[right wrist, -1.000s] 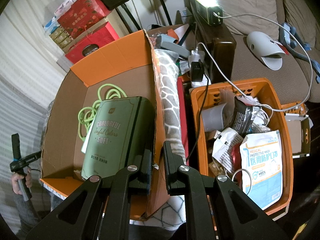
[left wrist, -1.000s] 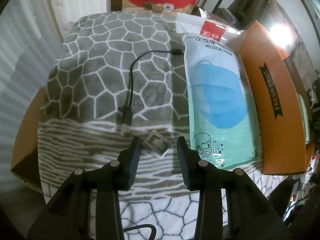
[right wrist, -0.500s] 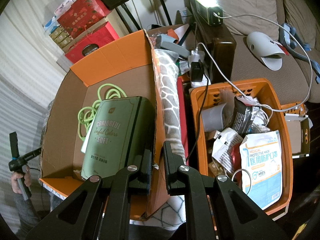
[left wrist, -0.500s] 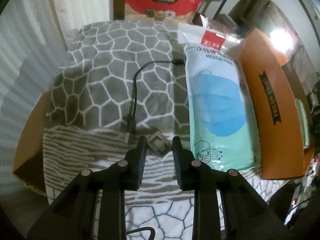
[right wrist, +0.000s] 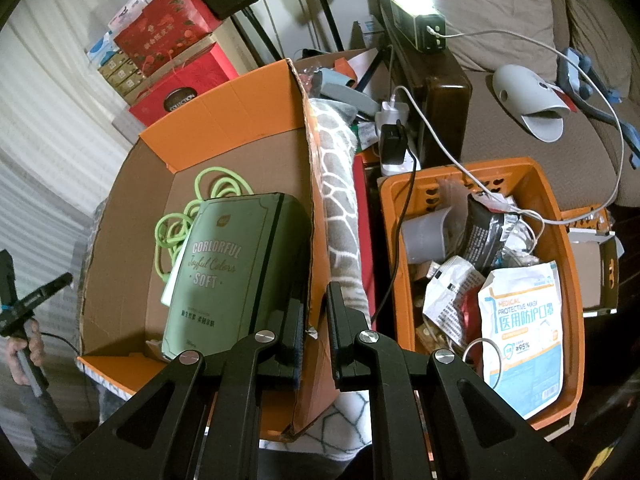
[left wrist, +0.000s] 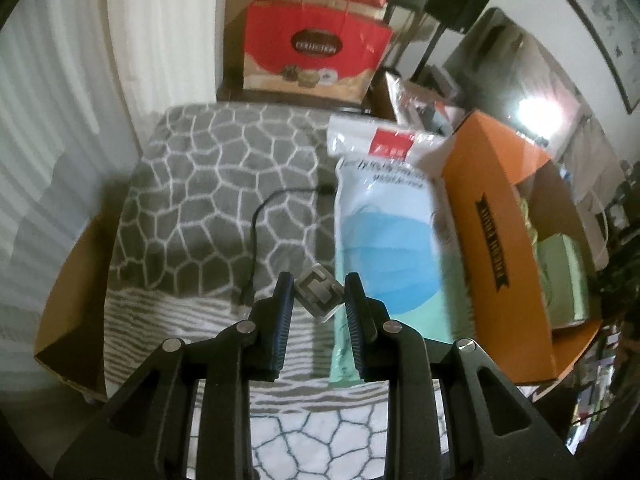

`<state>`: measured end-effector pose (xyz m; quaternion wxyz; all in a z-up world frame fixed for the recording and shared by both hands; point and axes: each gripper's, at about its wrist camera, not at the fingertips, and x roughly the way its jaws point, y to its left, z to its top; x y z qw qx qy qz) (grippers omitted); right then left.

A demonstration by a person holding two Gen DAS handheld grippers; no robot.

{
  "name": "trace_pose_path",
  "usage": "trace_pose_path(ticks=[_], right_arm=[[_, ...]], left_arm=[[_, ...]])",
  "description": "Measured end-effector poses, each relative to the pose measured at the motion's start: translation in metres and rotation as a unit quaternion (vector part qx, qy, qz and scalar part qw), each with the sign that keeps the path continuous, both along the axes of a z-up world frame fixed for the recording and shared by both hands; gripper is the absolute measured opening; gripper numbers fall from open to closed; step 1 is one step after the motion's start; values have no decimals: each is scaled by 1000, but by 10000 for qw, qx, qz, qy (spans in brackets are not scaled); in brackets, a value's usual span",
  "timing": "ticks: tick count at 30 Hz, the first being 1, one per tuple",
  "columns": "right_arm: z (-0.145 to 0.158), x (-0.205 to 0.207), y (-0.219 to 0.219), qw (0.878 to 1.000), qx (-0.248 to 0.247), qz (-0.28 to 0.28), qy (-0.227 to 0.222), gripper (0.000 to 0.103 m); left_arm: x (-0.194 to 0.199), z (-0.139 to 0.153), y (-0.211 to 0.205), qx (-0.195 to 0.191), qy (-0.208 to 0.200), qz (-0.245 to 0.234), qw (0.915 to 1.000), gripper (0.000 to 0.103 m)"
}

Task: Organize objects
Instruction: 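Lift the clip with the left gripper and carry it over the box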

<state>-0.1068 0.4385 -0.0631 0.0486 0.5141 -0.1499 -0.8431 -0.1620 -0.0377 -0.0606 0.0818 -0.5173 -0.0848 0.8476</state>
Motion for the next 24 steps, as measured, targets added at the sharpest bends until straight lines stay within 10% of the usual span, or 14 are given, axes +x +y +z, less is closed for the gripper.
trace_pose_path(ticks=[24], right_arm=[[2, 1, 1, 10000, 23, 12, -3, 9]], left_arm=[[2, 54, 60, 81, 753, -239, 9968, 24]])
